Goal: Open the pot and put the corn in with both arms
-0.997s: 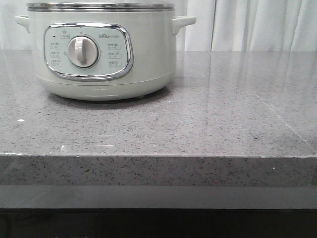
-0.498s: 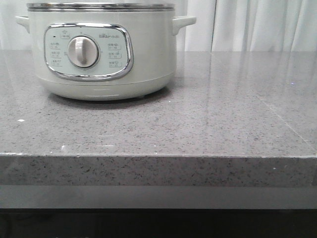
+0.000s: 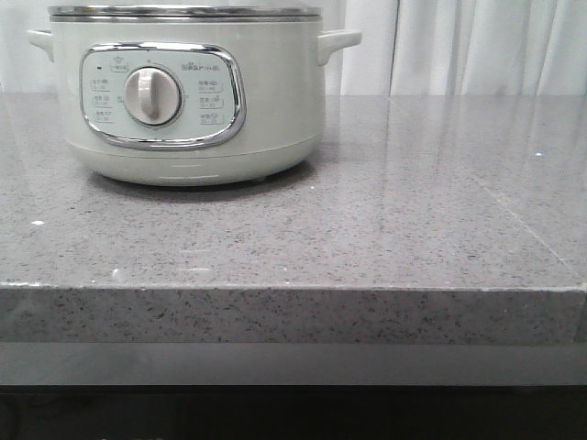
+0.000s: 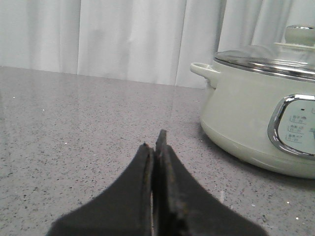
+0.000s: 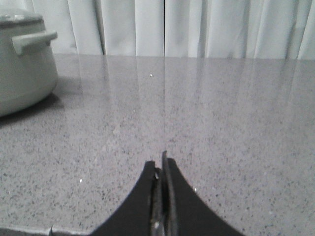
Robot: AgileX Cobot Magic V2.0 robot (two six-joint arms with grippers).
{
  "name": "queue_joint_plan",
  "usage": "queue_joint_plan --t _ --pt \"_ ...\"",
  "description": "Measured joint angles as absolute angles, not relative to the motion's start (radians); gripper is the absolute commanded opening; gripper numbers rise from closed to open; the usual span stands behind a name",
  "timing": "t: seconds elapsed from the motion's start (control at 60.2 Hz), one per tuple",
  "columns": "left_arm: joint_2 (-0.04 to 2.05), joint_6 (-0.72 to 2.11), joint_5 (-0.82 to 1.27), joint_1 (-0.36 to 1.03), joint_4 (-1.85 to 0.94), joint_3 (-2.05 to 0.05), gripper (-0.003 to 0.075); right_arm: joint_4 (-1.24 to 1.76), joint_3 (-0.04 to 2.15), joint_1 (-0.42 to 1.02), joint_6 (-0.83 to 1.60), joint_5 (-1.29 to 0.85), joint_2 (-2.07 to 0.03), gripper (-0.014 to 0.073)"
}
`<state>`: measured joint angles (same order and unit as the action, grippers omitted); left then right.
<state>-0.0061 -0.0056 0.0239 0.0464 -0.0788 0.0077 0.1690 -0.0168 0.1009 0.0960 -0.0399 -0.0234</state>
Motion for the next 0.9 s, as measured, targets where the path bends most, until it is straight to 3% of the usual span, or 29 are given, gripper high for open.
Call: queue_joint_plan --t 0.897 --pt "-0.006 0.000 0.022 0.046 -0.079 0.008 -0.0020 0.082 -0.028 0.096 0.043 -0.037 0.010 -0.0069"
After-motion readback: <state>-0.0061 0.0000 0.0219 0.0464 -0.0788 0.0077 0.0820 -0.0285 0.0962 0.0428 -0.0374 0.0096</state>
